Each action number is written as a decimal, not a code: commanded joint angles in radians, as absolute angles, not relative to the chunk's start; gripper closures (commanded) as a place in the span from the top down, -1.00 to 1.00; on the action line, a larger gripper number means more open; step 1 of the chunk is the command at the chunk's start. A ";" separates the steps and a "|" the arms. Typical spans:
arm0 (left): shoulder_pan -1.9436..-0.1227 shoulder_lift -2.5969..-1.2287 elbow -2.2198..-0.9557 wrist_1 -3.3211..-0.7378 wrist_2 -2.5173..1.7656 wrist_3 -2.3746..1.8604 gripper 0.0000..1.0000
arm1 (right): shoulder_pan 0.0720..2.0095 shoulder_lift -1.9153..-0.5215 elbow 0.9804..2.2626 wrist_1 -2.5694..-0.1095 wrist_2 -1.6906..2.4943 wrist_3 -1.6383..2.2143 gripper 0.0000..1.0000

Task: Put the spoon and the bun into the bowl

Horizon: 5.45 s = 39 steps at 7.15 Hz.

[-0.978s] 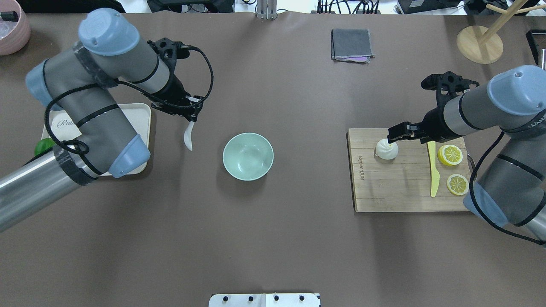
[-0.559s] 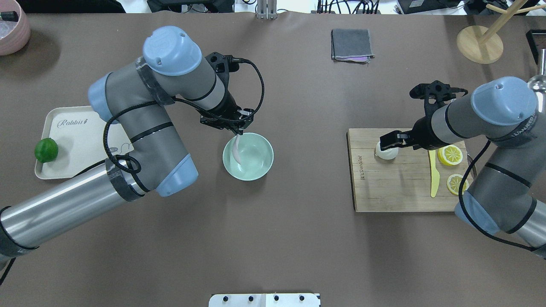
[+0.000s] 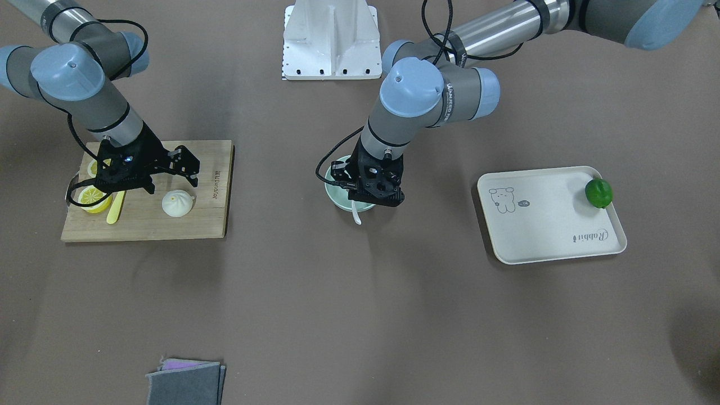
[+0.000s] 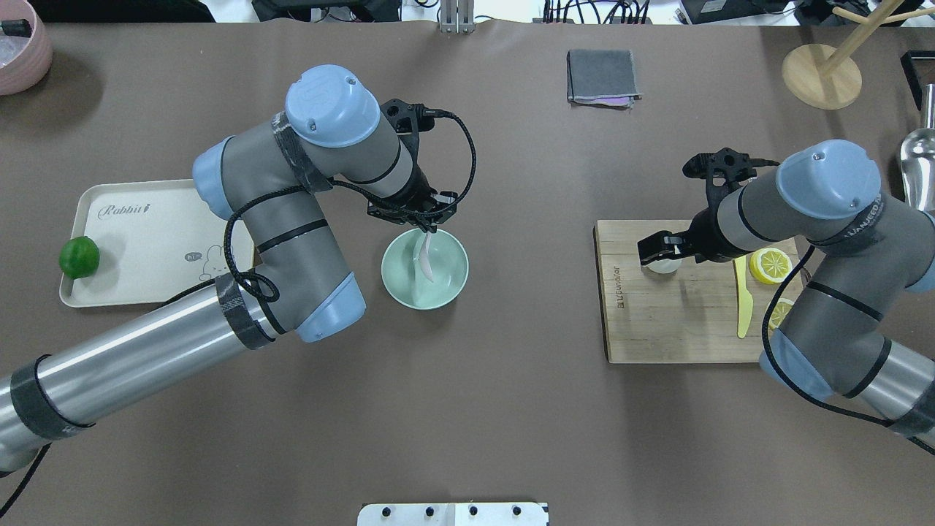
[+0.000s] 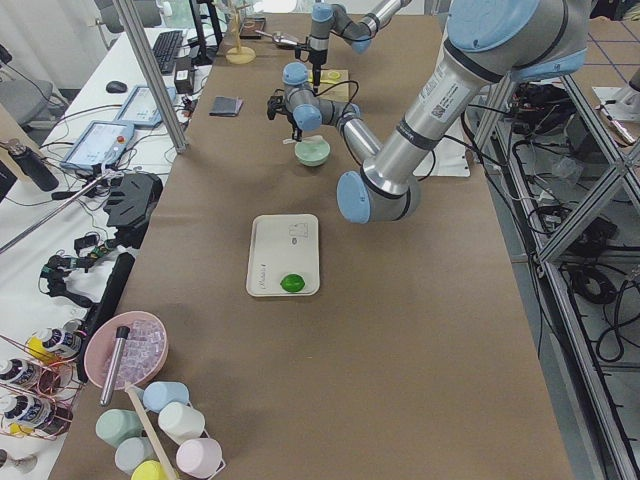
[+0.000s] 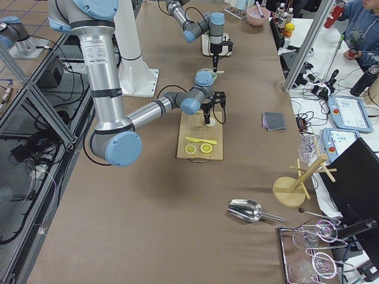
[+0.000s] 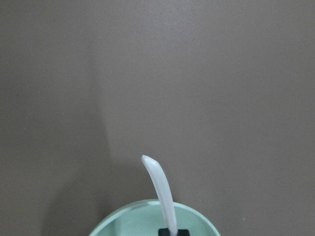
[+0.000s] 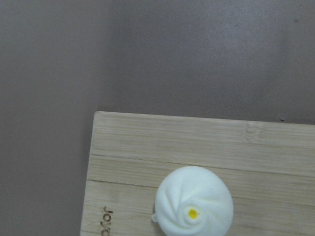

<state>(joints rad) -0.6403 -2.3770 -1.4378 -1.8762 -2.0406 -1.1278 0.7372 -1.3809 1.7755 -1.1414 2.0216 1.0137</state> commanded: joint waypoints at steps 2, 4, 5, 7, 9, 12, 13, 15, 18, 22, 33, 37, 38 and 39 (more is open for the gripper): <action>-0.647 -2.388 -1.436 -1.875 -2.031 -1.127 0.93 | 0.735 -1.370 1.744 -1.143 1.979 1.014 0.52; -0.663 -2.388 -1.437 -1.875 -2.031 -1.126 0.93 | 0.723 -1.370 1.737 -1.141 1.967 1.014 -0.42; -0.670 -2.388 -1.437 -1.876 -2.031 -1.126 0.93 | 0.723 -1.370 1.740 -1.141 1.968 1.014 -0.87; -0.693 -2.388 -1.450 -1.873 -2.042 -1.124 0.93 | 0.724 -1.346 1.756 -1.143 1.973 1.014 -1.00; -0.792 -2.308 -1.523 -1.859 -2.147 -1.012 0.93 | 0.721 -1.272 1.776 -1.146 1.967 1.088 -1.00; -1.001 -2.041 -1.654 -1.862 -2.334 -0.707 0.93 | 0.564 -1.007 1.778 -1.327 1.794 1.322 -1.00; -1.046 -1.999 -1.652 -1.859 -2.345 -0.610 0.93 | 0.511 -0.908 1.764 -1.388 1.745 1.372 -1.00; -1.095 -1.962 -1.649 -1.859 -2.382 -0.560 0.93 | 0.447 -0.783 1.662 -1.396 1.657 1.414 -0.92; -1.101 -1.957 -1.647 -1.846 -2.379 -0.558 0.94 | 0.436 -0.713 1.557 -1.385 1.634 1.428 0.46; -1.121 -1.960 -1.618 -1.839 -2.379 -0.561 0.94 | 0.449 -1.022 1.887 -1.397 1.653 1.407 0.98; -1.503 -1.683 -1.768 -1.440 -2.359 0.275 0.95 | 1.359 -1.555 1.761 -1.402 2.330 0.230 0.98; -1.500 -1.623 -1.729 -1.454 -2.359 0.271 0.95 | 1.431 -1.552 1.758 -1.480 2.333 0.118 0.99; -1.505 -1.626 -1.677 -1.468 -2.362 0.272 0.95 | 1.442 -1.552 1.750 -1.483 2.333 0.097 0.99; -1.526 -1.629 -1.668 -1.473 -2.364 0.275 0.95 | 1.460 -1.552 1.727 -1.483 2.335 0.053 0.99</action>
